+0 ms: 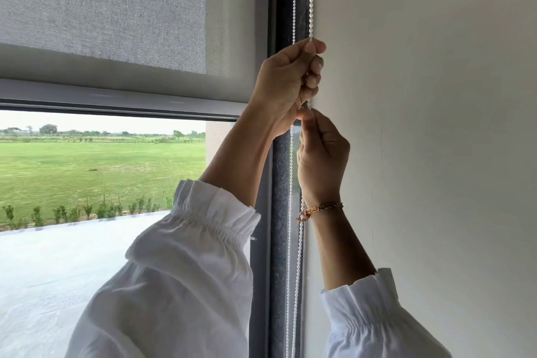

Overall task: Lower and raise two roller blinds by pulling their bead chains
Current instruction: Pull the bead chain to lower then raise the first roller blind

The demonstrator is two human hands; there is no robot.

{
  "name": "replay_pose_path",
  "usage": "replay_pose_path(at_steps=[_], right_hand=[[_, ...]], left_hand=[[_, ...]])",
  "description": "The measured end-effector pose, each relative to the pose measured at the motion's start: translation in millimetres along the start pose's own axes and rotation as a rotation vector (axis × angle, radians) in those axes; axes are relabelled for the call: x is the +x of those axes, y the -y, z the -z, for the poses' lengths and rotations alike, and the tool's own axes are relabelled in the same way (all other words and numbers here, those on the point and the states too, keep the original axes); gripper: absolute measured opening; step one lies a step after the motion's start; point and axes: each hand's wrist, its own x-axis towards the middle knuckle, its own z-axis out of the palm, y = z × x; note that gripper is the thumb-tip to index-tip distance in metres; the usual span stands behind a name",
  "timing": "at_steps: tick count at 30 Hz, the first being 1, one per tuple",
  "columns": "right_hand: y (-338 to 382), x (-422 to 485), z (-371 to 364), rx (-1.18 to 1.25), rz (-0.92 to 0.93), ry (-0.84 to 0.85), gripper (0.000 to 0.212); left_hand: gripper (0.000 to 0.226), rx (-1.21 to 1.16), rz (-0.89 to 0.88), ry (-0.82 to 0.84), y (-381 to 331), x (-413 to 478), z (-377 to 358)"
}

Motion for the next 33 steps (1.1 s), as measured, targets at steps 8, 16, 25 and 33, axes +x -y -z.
replay_pose_path(at_steps=[8,16,25,33], right_hand=[[-16.2,-23.2,6.9,-0.041,-0.02,0.043,0.026],[-19.6,-16.5,2.7,-0.047,-0.023,0.016,0.026],[-14.9,-17.1,-0.5,-0.043,-0.034,0.026,0.023],[-14.4,-14.4,-1.1,-0.094,-0.047,0.021,0.022]], left_hand=[[0.023,0.081,0.041,-0.032,22.4,-11.5,14.5],[0.023,0.154,0.031,-0.113,21.7,-4.7,9.4],[0.022,0.179,0.038,-0.117,20.0,-3.4,11.1],[0.02,0.212,0.025,-0.133,15.5,-5.3,6.8]])
